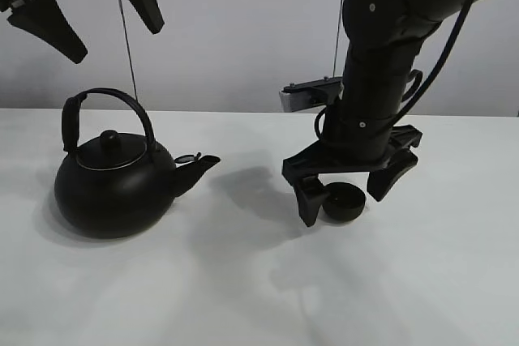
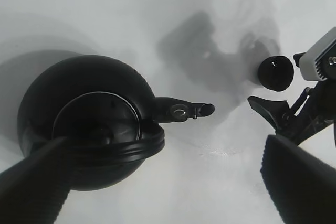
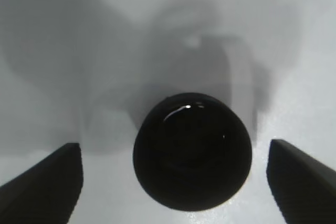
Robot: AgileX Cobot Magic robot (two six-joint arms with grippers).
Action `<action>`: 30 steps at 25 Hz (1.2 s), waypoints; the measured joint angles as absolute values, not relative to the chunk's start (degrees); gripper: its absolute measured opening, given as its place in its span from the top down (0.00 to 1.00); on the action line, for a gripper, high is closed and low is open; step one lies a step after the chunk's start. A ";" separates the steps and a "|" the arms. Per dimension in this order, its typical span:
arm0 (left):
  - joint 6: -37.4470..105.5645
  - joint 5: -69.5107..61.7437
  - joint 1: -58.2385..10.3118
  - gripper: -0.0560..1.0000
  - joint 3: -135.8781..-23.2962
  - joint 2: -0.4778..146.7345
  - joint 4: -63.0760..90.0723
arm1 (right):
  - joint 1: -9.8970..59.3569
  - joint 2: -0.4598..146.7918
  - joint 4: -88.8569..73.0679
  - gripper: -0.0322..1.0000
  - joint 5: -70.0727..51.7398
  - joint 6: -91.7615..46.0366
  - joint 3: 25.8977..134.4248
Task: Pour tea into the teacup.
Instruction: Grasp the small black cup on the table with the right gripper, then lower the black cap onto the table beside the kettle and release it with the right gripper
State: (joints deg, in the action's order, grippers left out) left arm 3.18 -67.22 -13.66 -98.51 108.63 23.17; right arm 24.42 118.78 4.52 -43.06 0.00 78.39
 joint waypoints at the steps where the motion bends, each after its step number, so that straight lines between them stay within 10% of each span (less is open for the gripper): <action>1: 3.18 -67.22 -13.66 0.29 -98.51 108.63 23.17 | 24.42 119.12 4.61 0.32 -42.63 0.00 78.39; 7: 3.20 -67.22 -13.66 0.29 -98.51 108.63 23.17 | 24.42 120.46 5.37 0.58 -39.43 4.11 78.39; 30: 3.26 -67.22 -13.66 0.29 -98.51 108.63 23.17 | 31.77 117.56 0.80 0.59 -37.25 3.24 78.39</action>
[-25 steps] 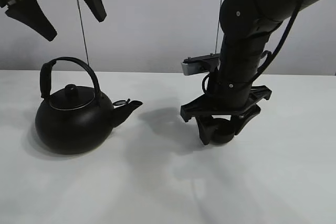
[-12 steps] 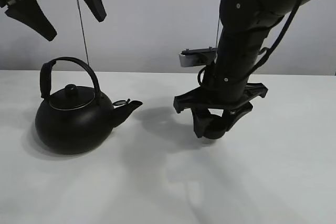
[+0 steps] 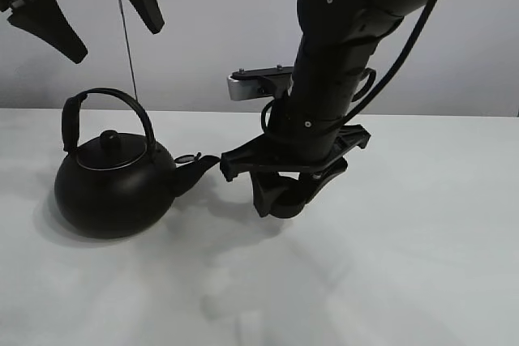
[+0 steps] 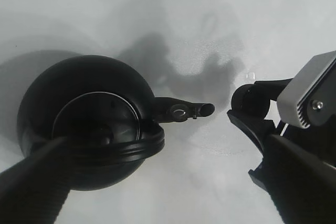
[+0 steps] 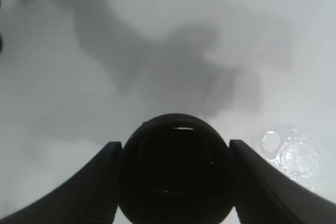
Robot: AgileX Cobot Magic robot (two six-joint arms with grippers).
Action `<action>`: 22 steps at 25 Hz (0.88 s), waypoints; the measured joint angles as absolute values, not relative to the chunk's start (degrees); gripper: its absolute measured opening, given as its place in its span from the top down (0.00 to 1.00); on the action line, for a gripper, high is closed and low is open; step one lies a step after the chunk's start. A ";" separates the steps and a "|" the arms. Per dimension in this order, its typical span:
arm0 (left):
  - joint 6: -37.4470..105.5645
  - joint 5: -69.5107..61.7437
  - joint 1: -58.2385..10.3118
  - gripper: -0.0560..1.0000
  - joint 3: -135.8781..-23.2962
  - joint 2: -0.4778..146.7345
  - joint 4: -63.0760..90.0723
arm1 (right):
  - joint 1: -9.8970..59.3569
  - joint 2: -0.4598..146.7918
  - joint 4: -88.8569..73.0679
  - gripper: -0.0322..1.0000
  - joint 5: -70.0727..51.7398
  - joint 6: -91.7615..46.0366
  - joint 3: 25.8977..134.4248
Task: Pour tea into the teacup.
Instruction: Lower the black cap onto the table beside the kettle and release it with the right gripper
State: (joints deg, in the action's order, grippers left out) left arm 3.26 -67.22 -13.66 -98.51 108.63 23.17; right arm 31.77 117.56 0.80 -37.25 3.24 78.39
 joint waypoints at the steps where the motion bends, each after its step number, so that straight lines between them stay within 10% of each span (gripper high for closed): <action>1: 3.26 -67.22 -13.66 0.29 -98.51 108.63 23.17 | 32.06 117.56 0.80 0.59 -37.01 3.24 78.39; 22: 3.26 -67.22 -13.66 0.29 -98.51 108.63 23.17 | 33.73 125.44 0.63 0.59 -41.30 0.36 88.21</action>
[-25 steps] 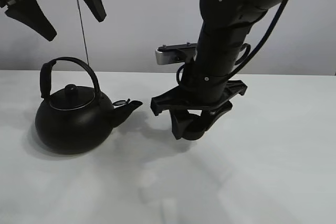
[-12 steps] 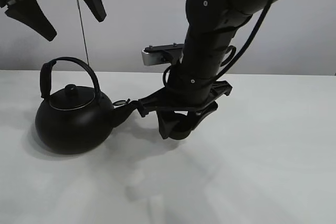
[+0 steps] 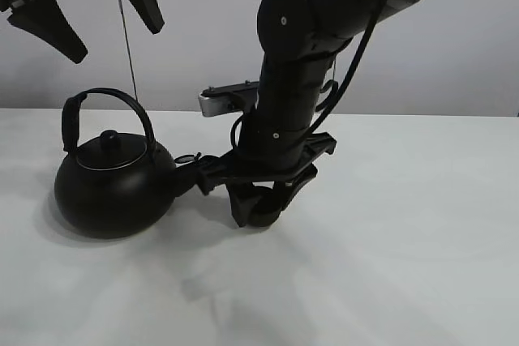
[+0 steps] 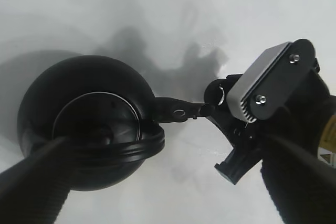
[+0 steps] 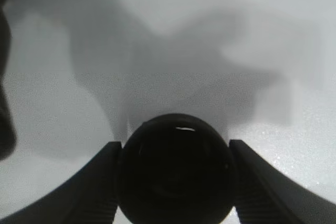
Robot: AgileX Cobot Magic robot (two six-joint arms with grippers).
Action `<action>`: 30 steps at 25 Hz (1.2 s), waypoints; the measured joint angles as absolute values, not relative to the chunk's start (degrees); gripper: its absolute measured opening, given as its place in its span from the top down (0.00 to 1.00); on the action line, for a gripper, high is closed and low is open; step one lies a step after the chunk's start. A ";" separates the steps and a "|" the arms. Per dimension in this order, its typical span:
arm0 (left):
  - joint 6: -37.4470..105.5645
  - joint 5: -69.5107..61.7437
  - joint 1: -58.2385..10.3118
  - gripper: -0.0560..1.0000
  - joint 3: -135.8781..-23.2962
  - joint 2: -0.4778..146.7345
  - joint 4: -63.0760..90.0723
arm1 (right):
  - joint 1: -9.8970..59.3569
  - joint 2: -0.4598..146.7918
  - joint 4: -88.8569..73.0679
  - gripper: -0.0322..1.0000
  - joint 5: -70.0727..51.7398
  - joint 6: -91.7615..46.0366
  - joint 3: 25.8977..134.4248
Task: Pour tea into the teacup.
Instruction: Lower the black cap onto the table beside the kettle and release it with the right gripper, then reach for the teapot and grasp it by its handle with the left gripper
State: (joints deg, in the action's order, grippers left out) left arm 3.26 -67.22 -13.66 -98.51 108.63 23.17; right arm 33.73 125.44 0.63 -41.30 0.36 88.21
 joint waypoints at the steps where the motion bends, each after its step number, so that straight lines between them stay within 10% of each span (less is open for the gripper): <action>1: 3.26 -67.22 -13.66 0.29 -98.51 108.63 23.17 | 33.89 125.98 0.67 0.59 -41.30 0.31 88.21; 30: 3.26 -67.21 -13.66 0.29 -98.51 108.63 23.17 | 27.61 117.68 3.30 0.34 -57.12 0.00 94.24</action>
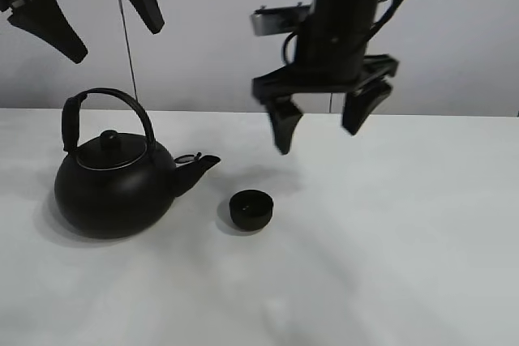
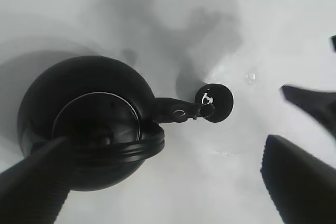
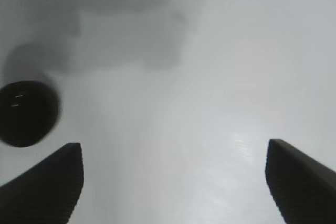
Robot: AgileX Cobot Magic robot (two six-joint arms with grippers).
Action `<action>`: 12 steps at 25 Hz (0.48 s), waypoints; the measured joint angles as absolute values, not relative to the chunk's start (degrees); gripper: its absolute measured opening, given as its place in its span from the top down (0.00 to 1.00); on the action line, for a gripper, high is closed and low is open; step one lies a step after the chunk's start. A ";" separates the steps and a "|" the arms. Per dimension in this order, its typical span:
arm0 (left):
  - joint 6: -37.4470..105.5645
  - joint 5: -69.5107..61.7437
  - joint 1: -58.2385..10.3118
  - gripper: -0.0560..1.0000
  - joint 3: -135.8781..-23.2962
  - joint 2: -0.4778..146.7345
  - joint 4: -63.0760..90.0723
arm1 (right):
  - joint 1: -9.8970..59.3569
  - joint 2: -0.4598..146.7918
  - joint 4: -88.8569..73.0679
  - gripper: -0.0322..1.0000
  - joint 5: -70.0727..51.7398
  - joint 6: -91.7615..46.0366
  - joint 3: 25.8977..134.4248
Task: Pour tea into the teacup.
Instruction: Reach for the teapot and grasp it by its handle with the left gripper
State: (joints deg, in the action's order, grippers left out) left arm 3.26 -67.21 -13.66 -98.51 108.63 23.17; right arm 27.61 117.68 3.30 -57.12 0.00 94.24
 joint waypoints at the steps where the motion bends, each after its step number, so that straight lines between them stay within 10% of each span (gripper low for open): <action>1: 3.26 -67.21 -13.66 0.29 -98.51 108.63 23.17 | 25.17 116.45 4.15 0.34 -57.84 0.00 94.24; 12: 3.26 -67.04 -13.66 0.29 -98.51 108.63 23.17 | -9.00 105.46 4.19 0.34 -68.94 -6.93 94.37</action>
